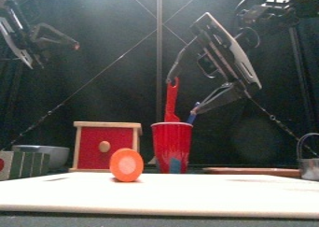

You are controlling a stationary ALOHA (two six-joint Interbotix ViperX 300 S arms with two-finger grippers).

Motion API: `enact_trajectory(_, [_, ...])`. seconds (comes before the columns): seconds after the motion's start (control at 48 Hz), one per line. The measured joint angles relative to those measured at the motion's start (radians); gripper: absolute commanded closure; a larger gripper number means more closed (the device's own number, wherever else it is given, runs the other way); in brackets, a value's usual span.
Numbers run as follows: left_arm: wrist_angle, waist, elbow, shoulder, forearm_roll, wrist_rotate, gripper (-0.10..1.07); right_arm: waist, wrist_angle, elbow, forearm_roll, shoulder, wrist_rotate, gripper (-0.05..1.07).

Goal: Cut carrot

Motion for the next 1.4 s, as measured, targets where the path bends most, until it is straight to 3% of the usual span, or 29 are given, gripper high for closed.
enact_trajectory(0.396, [0.002,0.002,0.000,0.000,0.000,0.000,0.99,-0.092,-0.118,0.006,-0.081,-0.097,-0.002,0.05])
enact_trajectory(0.938, [0.000,0.006,0.000,0.000,-0.032,0.000,0.99,-0.337,-0.387,-0.034,-0.288,-0.152,0.006,0.05])
enact_trajectory(1.146, [0.002,0.006,0.000,0.000,-0.034,0.000,0.99,-0.433,-0.403,-0.043,-0.388,-0.149,0.011,0.05])
enact_trajectory(1.396, [0.000,0.018,0.000,0.000,-0.035,0.000,0.99,-0.485,-0.376,-0.018,-0.479,-0.150,0.003,0.05])
